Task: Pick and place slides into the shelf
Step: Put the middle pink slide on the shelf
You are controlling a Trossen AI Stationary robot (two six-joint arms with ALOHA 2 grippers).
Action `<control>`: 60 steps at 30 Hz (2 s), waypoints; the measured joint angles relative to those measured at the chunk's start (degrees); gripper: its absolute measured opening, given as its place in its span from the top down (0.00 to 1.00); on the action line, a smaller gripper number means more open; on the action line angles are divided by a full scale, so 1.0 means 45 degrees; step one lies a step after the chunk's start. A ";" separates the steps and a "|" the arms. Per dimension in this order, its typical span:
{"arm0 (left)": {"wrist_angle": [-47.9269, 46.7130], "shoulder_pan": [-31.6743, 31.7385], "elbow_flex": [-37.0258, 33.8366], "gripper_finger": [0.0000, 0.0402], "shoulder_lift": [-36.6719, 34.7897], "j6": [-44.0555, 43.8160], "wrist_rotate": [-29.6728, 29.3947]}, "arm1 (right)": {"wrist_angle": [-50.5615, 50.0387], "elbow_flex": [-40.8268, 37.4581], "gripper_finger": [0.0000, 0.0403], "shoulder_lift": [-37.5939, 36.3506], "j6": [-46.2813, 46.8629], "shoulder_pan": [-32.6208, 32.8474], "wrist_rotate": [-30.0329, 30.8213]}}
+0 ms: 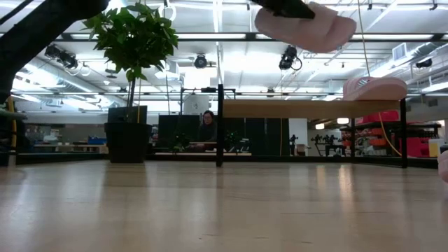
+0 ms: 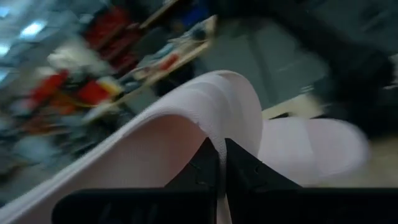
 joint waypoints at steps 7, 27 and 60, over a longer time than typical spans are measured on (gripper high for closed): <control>0.1658 -0.0675 0.0023 0.97 0.0444 0.1401 -0.1883 | -0.0976 0.0346 0.78 0.0010 0.0091 0.0000 -0.0017; -0.3791 0.0085 0.0011 0.97 -0.0611 -0.5393 0.7455 | -0.5484 0.0341 0.73 0.1149 0.0350 0.0000 -0.3830; -0.5020 0.2330 0.0019 0.97 -0.1049 -1.0004 1.3319 | -0.3598 0.0341 0.50 0.4486 -1.1151 0.1111 0.0304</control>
